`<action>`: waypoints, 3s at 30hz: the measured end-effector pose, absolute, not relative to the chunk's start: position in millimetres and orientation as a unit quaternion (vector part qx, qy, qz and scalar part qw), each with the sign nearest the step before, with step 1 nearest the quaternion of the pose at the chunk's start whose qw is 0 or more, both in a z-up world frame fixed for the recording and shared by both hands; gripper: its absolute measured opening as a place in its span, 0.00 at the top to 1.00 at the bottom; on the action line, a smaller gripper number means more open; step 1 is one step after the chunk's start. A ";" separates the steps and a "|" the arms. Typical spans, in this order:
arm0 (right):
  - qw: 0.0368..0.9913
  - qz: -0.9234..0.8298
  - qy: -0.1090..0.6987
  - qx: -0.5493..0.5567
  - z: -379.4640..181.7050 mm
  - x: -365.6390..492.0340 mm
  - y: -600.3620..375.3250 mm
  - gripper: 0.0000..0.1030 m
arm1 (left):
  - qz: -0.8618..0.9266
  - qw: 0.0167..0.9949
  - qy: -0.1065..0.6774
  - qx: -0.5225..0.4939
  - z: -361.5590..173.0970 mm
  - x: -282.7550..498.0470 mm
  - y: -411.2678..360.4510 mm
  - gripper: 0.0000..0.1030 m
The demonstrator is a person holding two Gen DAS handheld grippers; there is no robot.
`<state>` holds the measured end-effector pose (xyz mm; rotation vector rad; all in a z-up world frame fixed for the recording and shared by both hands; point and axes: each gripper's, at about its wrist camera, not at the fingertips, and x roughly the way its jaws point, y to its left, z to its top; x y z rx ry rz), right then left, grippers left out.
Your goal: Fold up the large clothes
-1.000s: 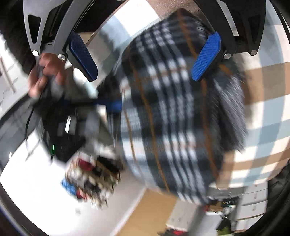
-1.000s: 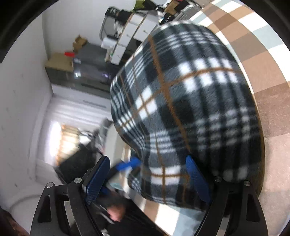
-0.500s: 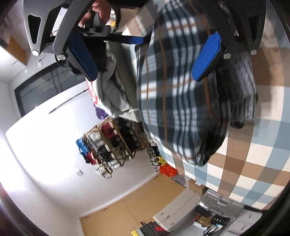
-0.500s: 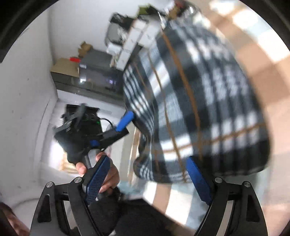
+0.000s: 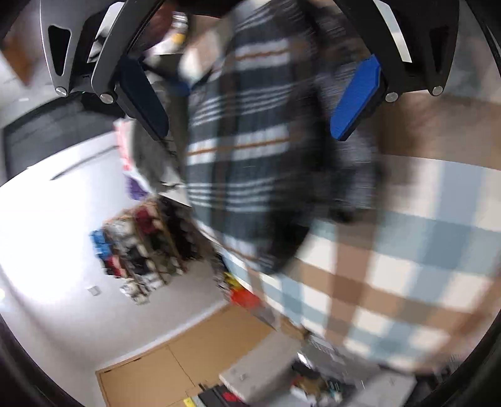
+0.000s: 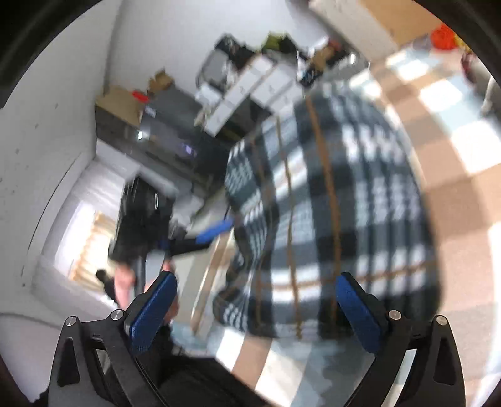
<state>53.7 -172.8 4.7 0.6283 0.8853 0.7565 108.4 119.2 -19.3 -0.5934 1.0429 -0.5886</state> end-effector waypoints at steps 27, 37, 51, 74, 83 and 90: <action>0.743 0.332 0.548 0.190 -67.8 137.0 -185.6 0.01 | -0.252 0.720 0.617 -0.195 -80.2 103.9 85.3 0.05; 0.725 0.380 0.547 0.177 -73.4 60.0 -178.7 0.04 | -0.296 0.730 0.607 -0.104 -48.2 51.4 68.5 0.33; 0.756 0.344 0.526 0.182 -90.4 54.5 -166.8 0.03 | -0.300 0.753 0.584 -0.052 -56.2 21.4 71.0 0.22; 0.767 0.330 0.493 0.246 -108.2 -1.9 -197.3 0.29 | -0.365 0.716 0.583 -0.120 -53.4 52.9 92.7 0.64; 0.757 0.324 0.496 0.276 -106.2 -0.3 -189.1 0.29 | -0.361 0.715 0.585 -0.127 -47.1 54.7 90.9 0.64; 0.812 0.330 0.427 0.224 -59.9 -32.0 -175.0 0.37 | -0.367 0.727 0.562 -0.145 -20.1 41.6 107.0 0.67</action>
